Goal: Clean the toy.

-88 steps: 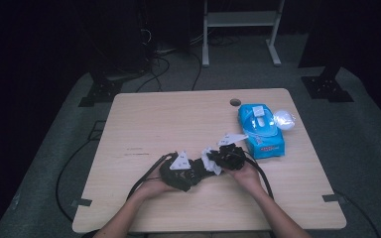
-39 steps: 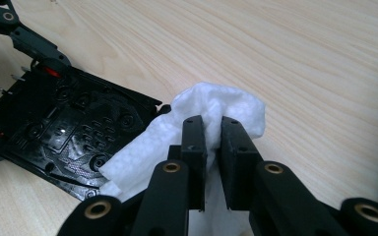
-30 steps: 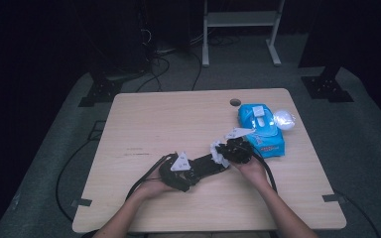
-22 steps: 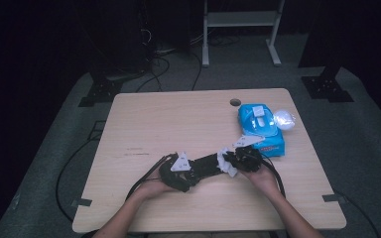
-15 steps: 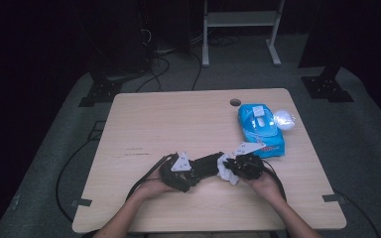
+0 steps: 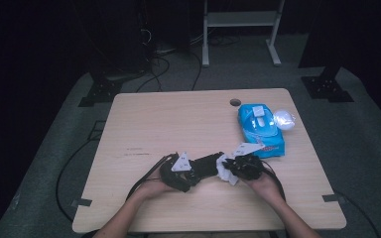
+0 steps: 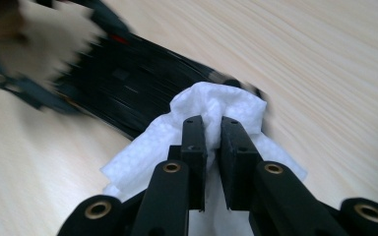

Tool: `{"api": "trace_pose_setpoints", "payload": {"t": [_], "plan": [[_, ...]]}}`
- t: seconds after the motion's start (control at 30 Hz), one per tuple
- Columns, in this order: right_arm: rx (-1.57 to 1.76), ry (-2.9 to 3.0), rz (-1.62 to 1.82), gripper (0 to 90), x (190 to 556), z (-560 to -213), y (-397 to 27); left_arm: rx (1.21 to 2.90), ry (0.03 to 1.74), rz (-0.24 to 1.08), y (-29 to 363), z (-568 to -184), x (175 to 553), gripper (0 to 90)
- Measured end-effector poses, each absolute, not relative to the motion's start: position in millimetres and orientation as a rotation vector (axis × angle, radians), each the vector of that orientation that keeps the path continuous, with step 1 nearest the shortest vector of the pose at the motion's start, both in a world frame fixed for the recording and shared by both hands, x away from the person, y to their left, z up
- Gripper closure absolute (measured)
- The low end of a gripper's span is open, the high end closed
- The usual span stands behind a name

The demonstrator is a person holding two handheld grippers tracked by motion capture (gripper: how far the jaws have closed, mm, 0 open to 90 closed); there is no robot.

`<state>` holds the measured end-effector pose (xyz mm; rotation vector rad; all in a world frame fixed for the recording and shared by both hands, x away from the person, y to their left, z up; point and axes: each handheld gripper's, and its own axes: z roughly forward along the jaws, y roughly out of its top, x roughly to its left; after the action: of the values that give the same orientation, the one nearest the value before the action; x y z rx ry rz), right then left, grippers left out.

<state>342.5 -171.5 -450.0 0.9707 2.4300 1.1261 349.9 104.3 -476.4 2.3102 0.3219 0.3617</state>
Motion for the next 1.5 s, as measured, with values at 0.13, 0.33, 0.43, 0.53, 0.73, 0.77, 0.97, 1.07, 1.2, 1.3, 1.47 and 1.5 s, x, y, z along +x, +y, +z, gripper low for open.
{"api": "trace_pose_setpoints", "payload": {"t": [0.13,0.33,0.43,0.53,0.73,0.77,0.97,1.07,1.2,1.3,1.47,1.5], "plan": [[1.021,2.417,1.136,81.0,342.9,-452.6,-182.7,2.309,0.323,0.359,104.0,-476.3,349.6,24.2],[1.045,2.388,1.123,81.0,360.1,-450.2,-176.0,2.323,0.3,0.369,103.9,-476.1,349.4,24.2],[1.049,2.373,1.129,81.0,371.7,-448.2,-168.6,2.323,0.297,0.368,104.3,-476.1,349.8,24.2],[1.09,2.367,1.174,81.0,383.3,-448.2,-159.5,2.321,0.299,0.368,104.3,-476.0,349.8,24.2],[1.083,2.36,1.146,81.0,383.8,-449.9,-159.5,2.316,0.321,0.357,104.2,-476.6,349.9,24.1],[1.08,2.361,1.134,81.0,381.1,-449.6,-162.4,2.316,0.321,0.357,104.3,-476.5,350.1,24.1],[1.053,2.397,1.078,81.0,354.4,-451.4,-178.8,2.311,0.329,0.358,103.3,-476.6,349.7,24.1],[1.012,2.427,1.064,81.1,345.4,-449.4,-177.0,2.313,0.333,0.355,103.2,-476.5,349.7,24.2],[0.97,2.452,1.082,81.1,344.2,-448.3,-162.6,2.311,0.329,0.364,102.5,-476.4,348.9,24.2],[0.948,2.476,1.126,81.1,347.0,-447.3,-144.4,2.323,0.313,0.374,101.9,-475.6,349.2,24.2],[0.855,2.498,1.179,81.1,349.4,-446.1,-106.6,2.325,0.309,0.377,102.1,-475.6,349.6,24.2],[0.84,2.493,1.176,81.1,351.7,-445.6,-102.3,2.324,0.308,0.38,101.9,-475.7,349.3,24.2]]}}
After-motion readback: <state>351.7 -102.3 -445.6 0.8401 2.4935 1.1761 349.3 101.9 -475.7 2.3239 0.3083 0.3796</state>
